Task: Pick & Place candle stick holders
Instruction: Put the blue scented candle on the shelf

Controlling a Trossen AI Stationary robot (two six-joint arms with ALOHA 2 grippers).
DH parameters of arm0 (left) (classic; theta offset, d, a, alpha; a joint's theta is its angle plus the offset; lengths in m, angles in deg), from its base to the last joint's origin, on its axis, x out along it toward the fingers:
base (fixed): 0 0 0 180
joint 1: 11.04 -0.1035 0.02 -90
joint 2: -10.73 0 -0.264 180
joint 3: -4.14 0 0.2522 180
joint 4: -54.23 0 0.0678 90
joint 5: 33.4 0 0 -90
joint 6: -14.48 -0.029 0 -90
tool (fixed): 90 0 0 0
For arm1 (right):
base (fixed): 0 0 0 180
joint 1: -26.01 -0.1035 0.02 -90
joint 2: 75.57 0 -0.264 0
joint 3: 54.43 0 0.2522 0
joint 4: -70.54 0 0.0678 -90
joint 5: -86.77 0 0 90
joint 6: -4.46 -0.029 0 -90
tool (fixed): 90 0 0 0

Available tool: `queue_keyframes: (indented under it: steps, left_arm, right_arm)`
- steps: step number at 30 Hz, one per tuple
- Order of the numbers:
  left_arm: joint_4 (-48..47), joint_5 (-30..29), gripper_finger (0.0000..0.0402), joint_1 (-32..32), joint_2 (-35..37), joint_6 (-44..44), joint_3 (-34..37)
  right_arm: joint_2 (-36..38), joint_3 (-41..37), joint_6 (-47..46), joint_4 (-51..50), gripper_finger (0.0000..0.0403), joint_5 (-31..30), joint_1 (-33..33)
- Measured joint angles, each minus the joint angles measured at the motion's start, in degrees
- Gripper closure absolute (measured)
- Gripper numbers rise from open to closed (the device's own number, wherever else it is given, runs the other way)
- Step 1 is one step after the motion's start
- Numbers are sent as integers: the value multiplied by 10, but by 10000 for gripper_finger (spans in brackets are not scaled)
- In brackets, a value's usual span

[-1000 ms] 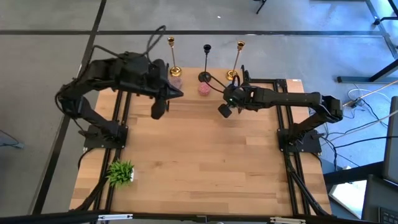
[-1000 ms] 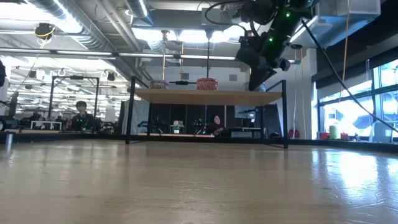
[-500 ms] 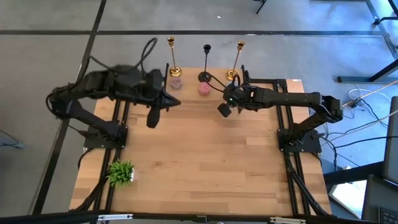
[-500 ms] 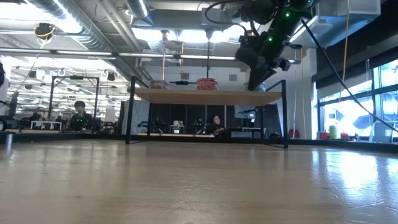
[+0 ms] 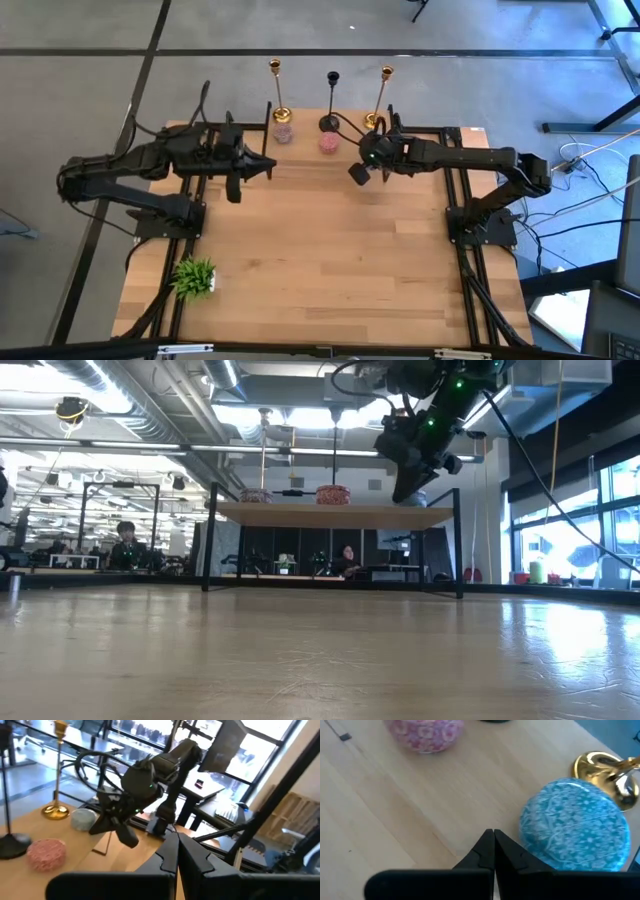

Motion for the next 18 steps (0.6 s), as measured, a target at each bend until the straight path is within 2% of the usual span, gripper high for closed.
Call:
queue_keyframes:
  steps: [11, 18]
  left_arm:
    - [14, -9, 400, 0, 7, 3, 8]
    - [14, -9, 400, 0, 7, 6, 8]
  right_arm:
    - [0, 0, 10, -8, 403, -18, 36]
    - [0, 0, 18, -13, 403, -12, 30]
